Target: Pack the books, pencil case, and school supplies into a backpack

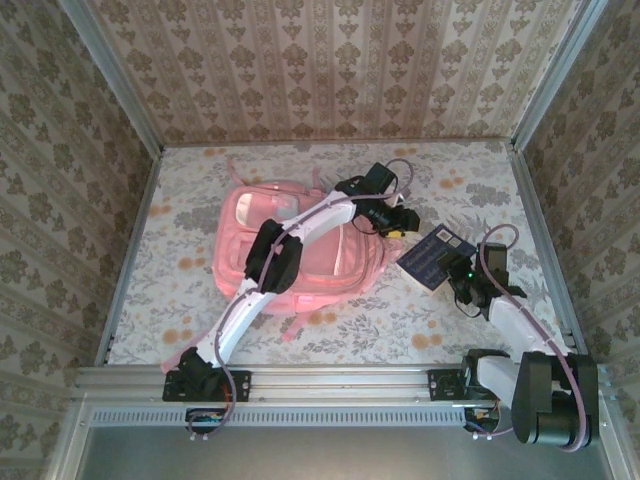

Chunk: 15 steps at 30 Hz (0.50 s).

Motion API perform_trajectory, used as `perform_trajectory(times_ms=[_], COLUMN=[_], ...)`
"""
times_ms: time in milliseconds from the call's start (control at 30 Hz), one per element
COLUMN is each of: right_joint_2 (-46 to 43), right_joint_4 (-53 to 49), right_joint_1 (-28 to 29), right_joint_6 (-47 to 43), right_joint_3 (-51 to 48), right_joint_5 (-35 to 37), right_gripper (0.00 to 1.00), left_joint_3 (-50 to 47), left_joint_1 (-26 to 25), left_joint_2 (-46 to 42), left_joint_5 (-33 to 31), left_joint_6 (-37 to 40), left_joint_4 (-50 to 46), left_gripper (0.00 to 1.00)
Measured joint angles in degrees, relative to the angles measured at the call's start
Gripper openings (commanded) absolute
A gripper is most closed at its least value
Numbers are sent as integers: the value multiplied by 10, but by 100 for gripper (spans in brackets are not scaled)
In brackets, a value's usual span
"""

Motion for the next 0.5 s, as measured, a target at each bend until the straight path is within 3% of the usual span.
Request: perform_trajectory(times_ms=[233,500], right_joint_2=[-3,102], right_joint_4=[-27,-8], right_joint_1=[0,-6], right_joint_6=[0,6], right_joint_3=[10,31], right_joint_5=[25,3], right_gripper=[63,54], left_joint_3=[-1,-1], left_joint_1=[-12,-15], left_joint_2=[1,3], left_joint_5=[-3,-1], left_joint_6=[13,25], left_joint_4=[-7,-9], left_gripper=[55,55])
